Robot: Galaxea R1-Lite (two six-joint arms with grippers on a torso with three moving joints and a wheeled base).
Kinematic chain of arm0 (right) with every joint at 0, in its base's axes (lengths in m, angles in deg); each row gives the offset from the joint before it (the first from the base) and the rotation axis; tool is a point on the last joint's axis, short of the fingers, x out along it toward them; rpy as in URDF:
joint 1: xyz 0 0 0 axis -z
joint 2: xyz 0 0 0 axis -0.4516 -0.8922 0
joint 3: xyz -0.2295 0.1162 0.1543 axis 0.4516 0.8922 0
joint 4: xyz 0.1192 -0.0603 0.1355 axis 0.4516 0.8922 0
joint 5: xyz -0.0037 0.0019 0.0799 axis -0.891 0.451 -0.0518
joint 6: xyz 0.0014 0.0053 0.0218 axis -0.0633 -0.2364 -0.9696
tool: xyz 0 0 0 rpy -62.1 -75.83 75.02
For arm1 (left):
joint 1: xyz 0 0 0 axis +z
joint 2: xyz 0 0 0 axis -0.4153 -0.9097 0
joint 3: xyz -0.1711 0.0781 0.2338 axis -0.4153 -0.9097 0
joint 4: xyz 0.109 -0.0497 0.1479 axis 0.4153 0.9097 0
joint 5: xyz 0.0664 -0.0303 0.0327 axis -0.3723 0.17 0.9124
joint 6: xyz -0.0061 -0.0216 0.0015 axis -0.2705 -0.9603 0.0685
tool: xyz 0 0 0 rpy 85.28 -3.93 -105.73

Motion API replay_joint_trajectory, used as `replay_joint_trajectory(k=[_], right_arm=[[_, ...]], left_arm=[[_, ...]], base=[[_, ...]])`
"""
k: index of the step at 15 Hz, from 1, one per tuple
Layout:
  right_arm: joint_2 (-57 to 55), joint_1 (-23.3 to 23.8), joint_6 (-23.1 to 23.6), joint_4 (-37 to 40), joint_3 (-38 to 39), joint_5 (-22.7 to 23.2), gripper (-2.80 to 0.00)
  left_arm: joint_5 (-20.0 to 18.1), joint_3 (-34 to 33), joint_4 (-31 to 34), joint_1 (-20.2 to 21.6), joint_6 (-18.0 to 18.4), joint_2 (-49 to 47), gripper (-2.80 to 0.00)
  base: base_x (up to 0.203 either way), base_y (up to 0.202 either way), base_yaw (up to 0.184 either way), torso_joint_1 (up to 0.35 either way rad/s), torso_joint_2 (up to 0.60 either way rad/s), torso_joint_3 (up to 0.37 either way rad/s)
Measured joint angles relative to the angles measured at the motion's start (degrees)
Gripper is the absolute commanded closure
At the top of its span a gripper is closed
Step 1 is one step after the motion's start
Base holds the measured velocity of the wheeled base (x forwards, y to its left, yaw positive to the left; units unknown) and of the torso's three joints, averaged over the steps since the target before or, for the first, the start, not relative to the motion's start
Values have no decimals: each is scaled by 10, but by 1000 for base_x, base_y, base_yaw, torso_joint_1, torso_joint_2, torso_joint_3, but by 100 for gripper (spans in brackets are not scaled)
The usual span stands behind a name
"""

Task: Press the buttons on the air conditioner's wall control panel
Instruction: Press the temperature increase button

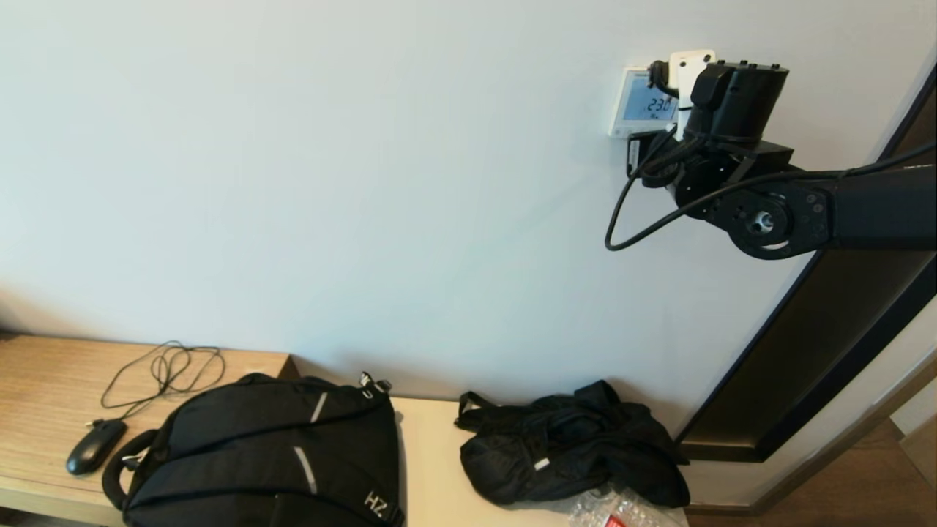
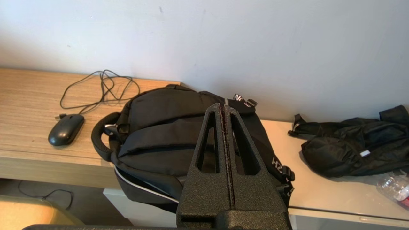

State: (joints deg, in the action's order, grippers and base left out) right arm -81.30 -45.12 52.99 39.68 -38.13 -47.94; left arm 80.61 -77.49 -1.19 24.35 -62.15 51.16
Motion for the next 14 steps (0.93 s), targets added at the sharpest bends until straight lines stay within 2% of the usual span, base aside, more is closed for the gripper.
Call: replay_joint_trajectory(k=[14], right_arm=[[-18, -3, 1, 0, -20, 1, 0]], left_arm=[[0, 0, 0, 0, 0, 0, 0]], base=[[0, 0, 0, 0, 0, 0]])
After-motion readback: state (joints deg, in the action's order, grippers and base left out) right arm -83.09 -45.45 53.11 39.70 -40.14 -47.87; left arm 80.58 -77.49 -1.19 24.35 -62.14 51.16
